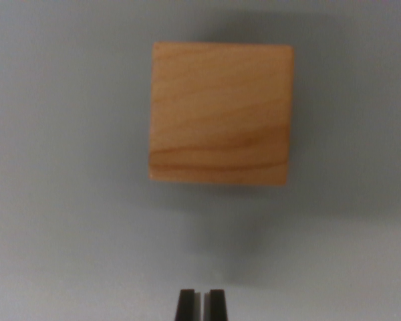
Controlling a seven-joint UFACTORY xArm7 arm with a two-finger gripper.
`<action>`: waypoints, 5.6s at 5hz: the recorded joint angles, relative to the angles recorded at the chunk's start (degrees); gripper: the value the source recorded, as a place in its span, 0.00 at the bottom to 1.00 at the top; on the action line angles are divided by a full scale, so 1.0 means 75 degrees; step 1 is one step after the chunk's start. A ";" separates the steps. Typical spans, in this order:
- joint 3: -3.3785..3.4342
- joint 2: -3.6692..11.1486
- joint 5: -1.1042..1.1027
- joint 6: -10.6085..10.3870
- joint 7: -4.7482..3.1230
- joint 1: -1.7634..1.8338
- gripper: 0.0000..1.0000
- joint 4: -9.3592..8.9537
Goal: Push wooden cube
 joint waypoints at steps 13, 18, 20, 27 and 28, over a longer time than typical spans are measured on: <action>0.0013 0.0093 -0.0002 -0.0190 0.0002 0.0012 1.00 -0.0124; 0.0012 0.0224 -0.0004 -0.0106 0.0003 0.0013 1.00 0.0092; 0.0011 0.0340 -0.0007 -0.0031 0.0005 0.0013 1.00 0.0283; 0.0005 0.1040 -0.0020 0.0419 0.0013 0.0014 1.00 0.1433; 0.0005 0.1040 -0.0020 0.0419 0.0013 0.0014 1.00 0.1433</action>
